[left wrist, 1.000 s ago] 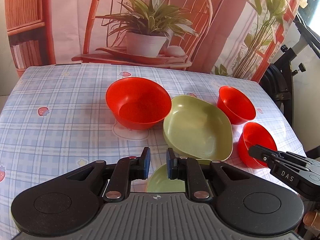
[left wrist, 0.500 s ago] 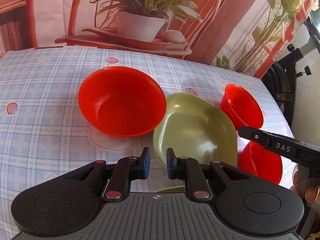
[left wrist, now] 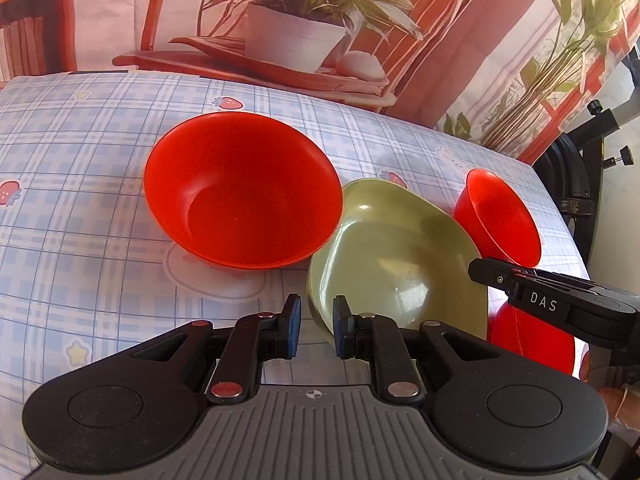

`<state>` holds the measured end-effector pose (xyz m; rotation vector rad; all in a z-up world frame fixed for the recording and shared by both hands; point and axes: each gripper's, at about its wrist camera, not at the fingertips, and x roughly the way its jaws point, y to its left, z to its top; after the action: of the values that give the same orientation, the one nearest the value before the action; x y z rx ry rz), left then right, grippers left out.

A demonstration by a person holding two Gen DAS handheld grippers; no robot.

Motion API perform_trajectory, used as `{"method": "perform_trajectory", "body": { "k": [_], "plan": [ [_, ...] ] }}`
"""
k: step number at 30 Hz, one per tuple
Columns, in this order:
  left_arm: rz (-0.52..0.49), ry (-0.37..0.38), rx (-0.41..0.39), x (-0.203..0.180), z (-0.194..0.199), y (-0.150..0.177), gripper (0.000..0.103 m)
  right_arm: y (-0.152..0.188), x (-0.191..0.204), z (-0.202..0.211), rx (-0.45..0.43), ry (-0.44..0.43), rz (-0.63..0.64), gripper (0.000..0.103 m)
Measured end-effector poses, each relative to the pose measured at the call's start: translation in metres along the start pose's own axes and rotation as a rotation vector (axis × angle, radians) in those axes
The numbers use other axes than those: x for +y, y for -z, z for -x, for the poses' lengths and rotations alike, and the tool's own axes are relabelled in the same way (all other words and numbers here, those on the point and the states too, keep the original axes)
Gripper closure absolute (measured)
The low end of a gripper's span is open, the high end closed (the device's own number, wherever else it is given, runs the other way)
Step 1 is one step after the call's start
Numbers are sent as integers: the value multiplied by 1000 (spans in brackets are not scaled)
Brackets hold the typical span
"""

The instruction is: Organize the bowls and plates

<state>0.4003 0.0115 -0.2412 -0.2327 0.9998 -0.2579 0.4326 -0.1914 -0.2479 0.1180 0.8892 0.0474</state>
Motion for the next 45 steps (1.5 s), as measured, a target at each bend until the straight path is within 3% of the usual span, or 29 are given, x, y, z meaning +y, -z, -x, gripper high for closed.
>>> {"method": "perform_trajectory", "body": {
  "k": [7,15,23,32,45],
  "plan": [
    [-67,-10,-42,-10,8,2,90,-1,0,-3,18,-2,-19,99],
    [-114,11,-92,-21,35,4,91,3,-17,27,-58,-44,-110,100],
    [-110,9,-131,-29,77,18,91,6,-15,70,-149,-76,-93,100],
    [-96,-34,-219,-25,132,57,90,35,2,109,-207,-136,-143,101],
    [-72,-61,-243,-32,161,113,89,81,11,143,-234,-181,-121,100]
  ]
}}
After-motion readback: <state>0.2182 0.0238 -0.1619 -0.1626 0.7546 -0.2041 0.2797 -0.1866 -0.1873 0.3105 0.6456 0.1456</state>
